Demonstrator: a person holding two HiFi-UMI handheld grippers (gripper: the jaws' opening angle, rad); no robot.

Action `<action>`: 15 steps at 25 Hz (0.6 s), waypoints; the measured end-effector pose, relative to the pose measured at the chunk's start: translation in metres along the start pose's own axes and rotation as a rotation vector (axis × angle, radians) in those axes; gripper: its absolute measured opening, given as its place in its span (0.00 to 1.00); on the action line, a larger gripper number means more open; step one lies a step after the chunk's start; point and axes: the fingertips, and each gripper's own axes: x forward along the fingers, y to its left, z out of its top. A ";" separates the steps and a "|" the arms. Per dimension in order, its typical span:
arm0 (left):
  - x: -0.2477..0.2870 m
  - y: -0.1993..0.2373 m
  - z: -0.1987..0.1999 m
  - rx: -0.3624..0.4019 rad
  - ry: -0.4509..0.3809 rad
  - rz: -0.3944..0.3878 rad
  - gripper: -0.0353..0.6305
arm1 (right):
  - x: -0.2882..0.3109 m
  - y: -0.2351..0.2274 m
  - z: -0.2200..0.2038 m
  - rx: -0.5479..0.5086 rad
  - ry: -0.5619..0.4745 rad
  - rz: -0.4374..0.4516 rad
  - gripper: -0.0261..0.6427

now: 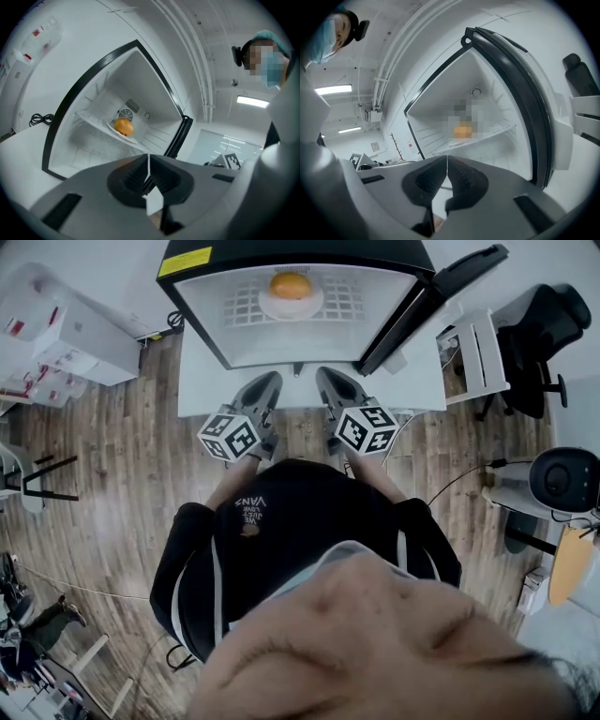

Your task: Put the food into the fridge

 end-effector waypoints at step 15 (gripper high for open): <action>-0.038 -0.006 0.004 0.014 0.044 -0.061 0.09 | -0.019 0.037 -0.012 -0.009 -0.036 -0.083 0.06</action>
